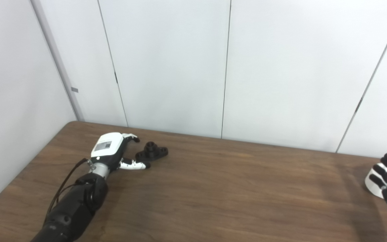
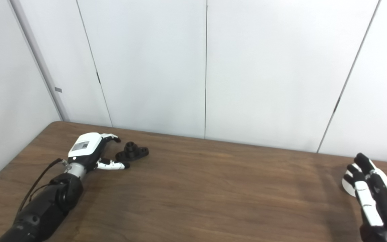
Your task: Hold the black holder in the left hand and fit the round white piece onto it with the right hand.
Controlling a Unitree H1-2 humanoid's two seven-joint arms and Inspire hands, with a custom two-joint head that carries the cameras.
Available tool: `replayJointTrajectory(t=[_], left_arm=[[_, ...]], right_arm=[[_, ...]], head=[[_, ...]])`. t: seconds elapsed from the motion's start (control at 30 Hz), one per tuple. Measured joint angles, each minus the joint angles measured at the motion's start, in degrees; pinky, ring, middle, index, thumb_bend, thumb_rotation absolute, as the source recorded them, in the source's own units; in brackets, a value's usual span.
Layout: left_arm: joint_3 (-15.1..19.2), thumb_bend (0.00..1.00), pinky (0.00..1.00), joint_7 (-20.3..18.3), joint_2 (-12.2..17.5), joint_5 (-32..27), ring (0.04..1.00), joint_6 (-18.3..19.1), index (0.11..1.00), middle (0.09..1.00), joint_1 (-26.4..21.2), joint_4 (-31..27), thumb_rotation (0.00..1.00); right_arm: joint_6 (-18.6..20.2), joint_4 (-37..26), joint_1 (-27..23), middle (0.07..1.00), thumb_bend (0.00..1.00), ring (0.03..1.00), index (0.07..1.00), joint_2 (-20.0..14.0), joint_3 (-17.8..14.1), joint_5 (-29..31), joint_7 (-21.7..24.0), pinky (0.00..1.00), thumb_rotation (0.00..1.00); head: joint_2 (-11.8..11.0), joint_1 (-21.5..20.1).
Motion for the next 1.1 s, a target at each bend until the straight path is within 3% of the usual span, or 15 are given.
replayJointTrajectory(t=[0.53, 0.77, 1.1], left_arm=[[-1.6, 1.0, 0.83, -0.1, -0.8, -0.2, 0.853, -0.5, 0.73, 0.82, -1.5, 1.6, 0.44], [-1.8, 0.89, 0.83, 0.2, -0.9, -1.1, 0.825, -2.1, 0.65, 0.777, -1.5, 1.6, 0.31], [-2.3, 0.87, 0.8, 1.8, -1.2, -1.3, 0.801, -4.5, 0.593, 0.735, -2.5, 2.9, 0.21]], right_arm=[[0.2, -0.4, 0.6, 0.911, 0.4, 0.882, 0.875, 0.1, -0.1, -1.6, -0.5, 0.86, 0.65], [0.1, -0.1, 0.5, 0.91, 0.4, 0.877, 0.872, 0.1, -0.1, -2.3, -0.7, 0.85, 0.64], [0.2, -1.6, 0.5, 0.899, 0.36, 0.866, 0.865, 0.3, -0.1, -2.7, -1.7, 0.83, 0.63]], head=[[0.2, -1.9], [0.2, -2.0], [0.5, -2.3]])
